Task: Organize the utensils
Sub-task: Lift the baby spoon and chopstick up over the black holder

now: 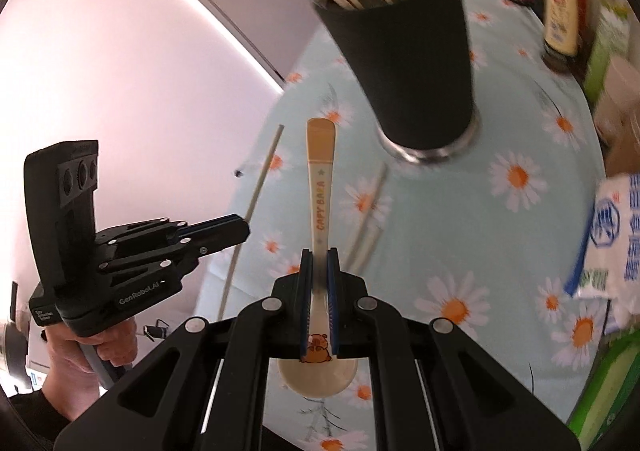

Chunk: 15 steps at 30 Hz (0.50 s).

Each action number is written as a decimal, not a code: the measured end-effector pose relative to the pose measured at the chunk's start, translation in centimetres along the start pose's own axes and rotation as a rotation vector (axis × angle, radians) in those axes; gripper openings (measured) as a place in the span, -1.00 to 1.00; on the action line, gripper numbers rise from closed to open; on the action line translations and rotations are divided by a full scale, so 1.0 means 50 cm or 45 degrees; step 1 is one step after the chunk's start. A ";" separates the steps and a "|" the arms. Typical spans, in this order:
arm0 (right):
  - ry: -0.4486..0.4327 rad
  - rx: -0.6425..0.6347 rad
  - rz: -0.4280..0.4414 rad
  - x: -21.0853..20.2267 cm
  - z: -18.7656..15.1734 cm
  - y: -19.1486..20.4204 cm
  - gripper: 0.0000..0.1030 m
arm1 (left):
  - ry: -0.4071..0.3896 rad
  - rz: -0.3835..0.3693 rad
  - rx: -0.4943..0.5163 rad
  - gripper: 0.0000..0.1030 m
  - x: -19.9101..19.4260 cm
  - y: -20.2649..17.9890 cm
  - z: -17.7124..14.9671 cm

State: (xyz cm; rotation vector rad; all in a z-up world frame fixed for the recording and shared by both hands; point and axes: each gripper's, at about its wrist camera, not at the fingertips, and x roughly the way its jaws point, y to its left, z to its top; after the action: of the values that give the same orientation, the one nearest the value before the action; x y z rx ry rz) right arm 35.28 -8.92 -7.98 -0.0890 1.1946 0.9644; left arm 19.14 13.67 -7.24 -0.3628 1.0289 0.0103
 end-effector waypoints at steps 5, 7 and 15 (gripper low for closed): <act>-0.102 -0.020 0.031 -0.034 0.036 0.027 -0.84 | -0.125 -0.072 -0.035 -0.93 -0.054 0.003 0.041; -0.145 -0.030 0.054 -0.046 0.053 0.030 -0.84 | -0.180 -0.090 -0.031 -0.93 -0.074 0.000 0.061; -0.325 -0.043 0.127 -0.101 0.125 0.028 -0.84 | -0.455 -0.180 -0.002 -0.93 -0.139 -0.029 0.144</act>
State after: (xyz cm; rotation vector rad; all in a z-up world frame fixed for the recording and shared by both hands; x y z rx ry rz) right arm 38.78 -7.70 -0.71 0.0663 0.9545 1.0497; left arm 21.78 15.56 2.32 -0.4172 0.6484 -0.0497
